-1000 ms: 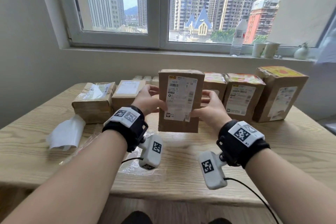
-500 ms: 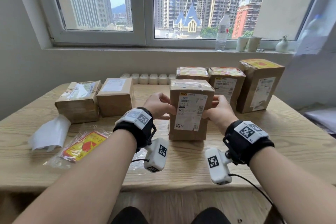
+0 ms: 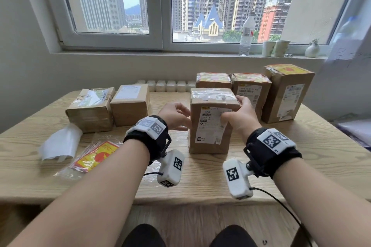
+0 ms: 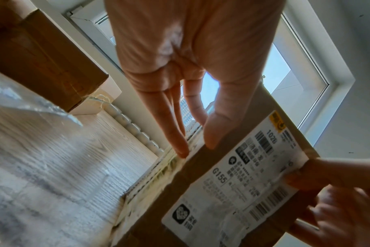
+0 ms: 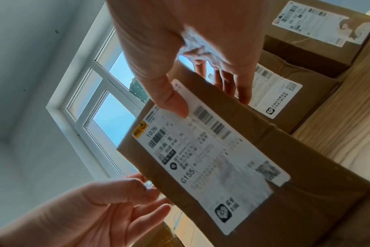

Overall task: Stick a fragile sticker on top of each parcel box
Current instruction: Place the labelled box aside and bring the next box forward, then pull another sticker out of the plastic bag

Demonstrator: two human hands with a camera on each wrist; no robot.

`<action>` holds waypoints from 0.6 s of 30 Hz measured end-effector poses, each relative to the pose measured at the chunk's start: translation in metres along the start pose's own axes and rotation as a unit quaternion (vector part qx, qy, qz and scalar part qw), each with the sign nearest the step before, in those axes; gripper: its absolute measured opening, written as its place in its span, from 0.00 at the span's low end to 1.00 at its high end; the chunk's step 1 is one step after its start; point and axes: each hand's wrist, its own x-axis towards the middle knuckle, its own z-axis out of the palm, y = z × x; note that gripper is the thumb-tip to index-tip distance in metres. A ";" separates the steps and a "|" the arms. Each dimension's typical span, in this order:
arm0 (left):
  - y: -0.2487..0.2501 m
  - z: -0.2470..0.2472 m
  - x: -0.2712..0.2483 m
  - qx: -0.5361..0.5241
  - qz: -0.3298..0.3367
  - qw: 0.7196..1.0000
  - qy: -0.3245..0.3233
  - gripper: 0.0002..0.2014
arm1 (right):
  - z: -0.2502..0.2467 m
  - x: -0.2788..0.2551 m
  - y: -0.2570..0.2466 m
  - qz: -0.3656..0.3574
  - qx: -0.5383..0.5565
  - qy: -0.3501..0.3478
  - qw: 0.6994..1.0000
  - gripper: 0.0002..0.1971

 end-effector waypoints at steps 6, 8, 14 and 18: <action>0.005 -0.016 -0.011 0.016 0.008 0.999 0.029 0.10 | 0.004 -0.016 -0.022 -0.102 -0.041 0.051 0.993 0.33; 0.005 -0.027 -0.015 0.027 0.011 0.998 0.048 0.08 | 0.009 -0.020 -0.032 -0.186 -0.066 0.096 0.976 0.27; -0.013 -0.078 -0.032 0.053 0.005 0.990 0.127 0.06 | 0.056 -0.034 -0.057 -0.308 -0.027 0.112 0.944 0.10; -0.040 -0.124 -0.044 0.064 -0.023 0.981 0.183 0.07 | 0.100 -0.037 -0.056 -0.274 -0.034 0.001 0.961 0.12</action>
